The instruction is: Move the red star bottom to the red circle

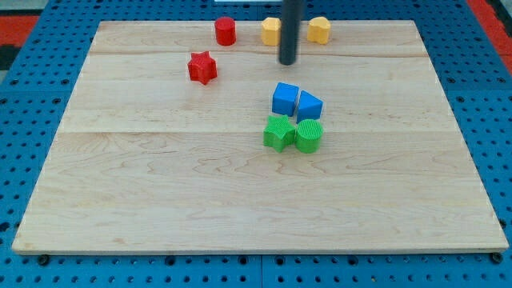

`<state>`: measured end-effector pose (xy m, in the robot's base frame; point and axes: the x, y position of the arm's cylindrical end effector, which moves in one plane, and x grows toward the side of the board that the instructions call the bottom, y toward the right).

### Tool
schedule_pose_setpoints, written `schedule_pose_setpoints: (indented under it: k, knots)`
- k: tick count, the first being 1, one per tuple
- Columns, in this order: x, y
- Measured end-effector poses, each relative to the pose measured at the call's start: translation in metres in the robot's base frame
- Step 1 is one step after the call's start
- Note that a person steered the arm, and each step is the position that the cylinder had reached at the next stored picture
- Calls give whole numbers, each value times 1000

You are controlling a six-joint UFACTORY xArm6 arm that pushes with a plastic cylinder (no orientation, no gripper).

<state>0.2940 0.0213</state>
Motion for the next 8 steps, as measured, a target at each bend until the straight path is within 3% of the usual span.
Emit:
schedule_pose_setpoints:
  k: [2,3,4,6,8]
  knots:
    - [81,-97]
    - [77,-157]
    - [58,-143]
    - [51,-54]
    - [53,-167]
